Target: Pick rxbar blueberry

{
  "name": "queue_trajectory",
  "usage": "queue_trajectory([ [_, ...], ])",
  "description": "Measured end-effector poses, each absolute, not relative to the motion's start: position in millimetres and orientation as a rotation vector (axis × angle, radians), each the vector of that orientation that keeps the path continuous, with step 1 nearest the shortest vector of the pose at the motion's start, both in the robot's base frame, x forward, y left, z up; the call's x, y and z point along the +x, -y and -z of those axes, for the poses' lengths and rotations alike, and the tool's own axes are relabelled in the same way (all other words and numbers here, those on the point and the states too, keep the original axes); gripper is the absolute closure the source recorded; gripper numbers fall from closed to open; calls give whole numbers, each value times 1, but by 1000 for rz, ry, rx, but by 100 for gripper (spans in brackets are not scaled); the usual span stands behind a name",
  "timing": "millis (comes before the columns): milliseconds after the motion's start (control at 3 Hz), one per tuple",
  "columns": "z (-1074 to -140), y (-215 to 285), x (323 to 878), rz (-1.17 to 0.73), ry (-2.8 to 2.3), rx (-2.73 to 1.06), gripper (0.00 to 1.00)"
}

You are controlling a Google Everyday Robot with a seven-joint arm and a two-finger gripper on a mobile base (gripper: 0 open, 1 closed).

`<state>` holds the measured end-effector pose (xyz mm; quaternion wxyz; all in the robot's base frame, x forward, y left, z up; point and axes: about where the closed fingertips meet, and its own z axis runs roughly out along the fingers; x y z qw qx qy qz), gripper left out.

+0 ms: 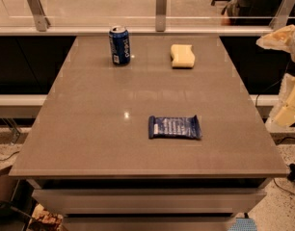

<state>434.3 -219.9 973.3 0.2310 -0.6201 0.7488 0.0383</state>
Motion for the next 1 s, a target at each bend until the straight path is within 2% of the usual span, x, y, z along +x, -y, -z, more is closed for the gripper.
queue_trajectory([
  [333, -959, 219, 445, -264, -1964, -1713, 0],
  [1000, -925, 215, 451, -455, -1788, -1630, 0],
])
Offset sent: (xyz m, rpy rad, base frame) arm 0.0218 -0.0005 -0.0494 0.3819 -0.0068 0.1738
